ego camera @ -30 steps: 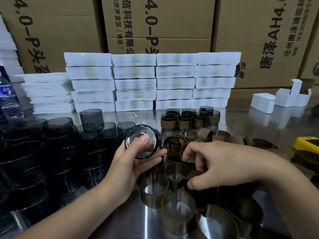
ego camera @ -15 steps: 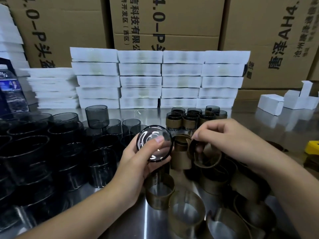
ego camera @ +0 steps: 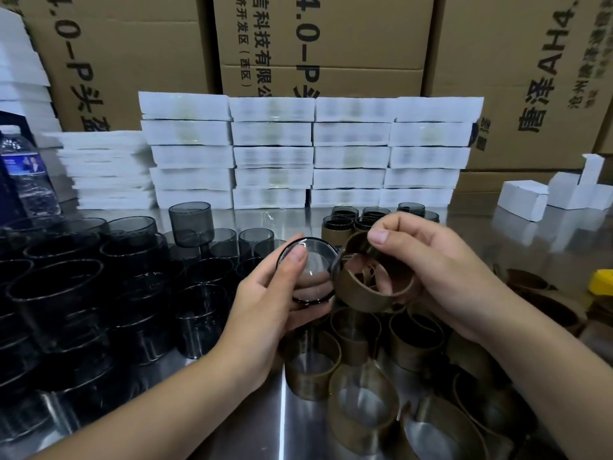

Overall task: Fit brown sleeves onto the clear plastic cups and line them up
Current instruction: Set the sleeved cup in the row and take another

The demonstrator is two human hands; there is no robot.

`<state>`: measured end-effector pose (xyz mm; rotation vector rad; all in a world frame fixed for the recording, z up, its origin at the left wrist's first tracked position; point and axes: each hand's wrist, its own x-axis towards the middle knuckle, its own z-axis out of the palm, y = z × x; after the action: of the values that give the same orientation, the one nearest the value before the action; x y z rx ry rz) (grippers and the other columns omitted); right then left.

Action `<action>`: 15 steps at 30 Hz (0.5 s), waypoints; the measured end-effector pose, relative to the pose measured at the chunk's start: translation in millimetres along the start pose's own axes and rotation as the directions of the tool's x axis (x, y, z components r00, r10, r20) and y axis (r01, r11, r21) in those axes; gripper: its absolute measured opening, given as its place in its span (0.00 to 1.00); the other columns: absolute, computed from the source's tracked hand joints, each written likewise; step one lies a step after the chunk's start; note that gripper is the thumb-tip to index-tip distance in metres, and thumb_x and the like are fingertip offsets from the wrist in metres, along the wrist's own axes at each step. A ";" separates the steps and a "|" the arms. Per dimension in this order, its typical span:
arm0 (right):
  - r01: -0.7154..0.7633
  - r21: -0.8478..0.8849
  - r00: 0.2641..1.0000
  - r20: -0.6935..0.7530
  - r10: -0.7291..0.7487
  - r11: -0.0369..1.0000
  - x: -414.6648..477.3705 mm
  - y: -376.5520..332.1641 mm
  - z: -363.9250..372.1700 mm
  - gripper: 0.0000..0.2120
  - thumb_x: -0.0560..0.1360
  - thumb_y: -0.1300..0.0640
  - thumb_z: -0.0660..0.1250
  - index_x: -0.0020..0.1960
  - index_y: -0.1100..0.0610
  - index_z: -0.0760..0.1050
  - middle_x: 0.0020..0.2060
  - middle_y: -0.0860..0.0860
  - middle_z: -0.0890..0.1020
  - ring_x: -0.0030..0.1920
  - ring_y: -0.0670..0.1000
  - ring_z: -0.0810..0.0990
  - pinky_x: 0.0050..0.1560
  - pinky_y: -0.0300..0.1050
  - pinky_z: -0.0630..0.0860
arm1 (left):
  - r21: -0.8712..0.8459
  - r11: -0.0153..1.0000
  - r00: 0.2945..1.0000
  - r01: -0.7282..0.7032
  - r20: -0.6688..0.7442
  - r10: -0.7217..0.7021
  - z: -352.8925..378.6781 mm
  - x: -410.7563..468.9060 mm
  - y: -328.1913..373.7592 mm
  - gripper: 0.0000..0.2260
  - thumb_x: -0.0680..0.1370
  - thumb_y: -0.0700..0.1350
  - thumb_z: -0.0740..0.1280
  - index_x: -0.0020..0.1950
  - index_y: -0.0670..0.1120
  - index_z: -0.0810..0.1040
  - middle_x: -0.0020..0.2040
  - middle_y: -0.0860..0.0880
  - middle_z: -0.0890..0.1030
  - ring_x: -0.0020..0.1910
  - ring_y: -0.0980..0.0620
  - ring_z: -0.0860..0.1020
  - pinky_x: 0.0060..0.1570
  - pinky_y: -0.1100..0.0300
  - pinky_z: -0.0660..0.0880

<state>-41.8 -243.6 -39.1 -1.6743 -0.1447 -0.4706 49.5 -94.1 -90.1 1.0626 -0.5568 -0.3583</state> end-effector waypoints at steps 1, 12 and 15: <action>0.028 -0.005 1.000 -0.008 -0.028 1.000 0.0 1.2 1.0 0.07 0.71 0.51 0.66 0.38 0.54 0.74 0.26 0.49 0.81 0.24 0.45 0.74 0.25 0.35 0.70 | 0.011 1.000 1.000 -0.002 0.001 0.002 0.4 -0.6 0.2 0.32 0.58 0.63 0.72 0.59 0.51 0.79 0.44 0.43 0.86 0.42 0.51 0.85 0.35 0.62 0.80; 0.207 -0.110 0.964 -0.147 -0.222 0.972 0.6 9.5 11.8 0.06 0.69 0.55 0.73 0.41 0.55 0.77 0.35 0.56 0.81 0.28 0.47 0.75 0.32 0.39 0.74 | 0.108 0.989 0.990 0.101 0.085 -0.110 -0.8 -2.6 0.8 0.32 0.64 0.70 0.69 0.58 0.48 0.80 0.52 0.42 0.84 0.51 0.46 0.84 0.42 0.60 0.80; 0.221 -0.192 0.951 -0.175 -0.255 0.956 -0.3 10.9 11.7 0.07 0.66 0.50 0.68 0.41 0.51 0.80 0.44 0.65 0.81 0.34 0.55 0.78 0.39 0.42 0.74 | 0.127 0.986 0.983 0.109 0.135 -0.126 -1.3 -3.7 -0.5 0.32 0.62 0.67 0.67 0.60 0.49 0.79 0.55 0.42 0.84 0.54 0.46 0.83 0.46 0.59 0.80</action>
<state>-35.6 -234.0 -50.3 -1.7739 -0.1655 -0.8509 47.3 -91.4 -92.0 1.1947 -0.6507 -0.5131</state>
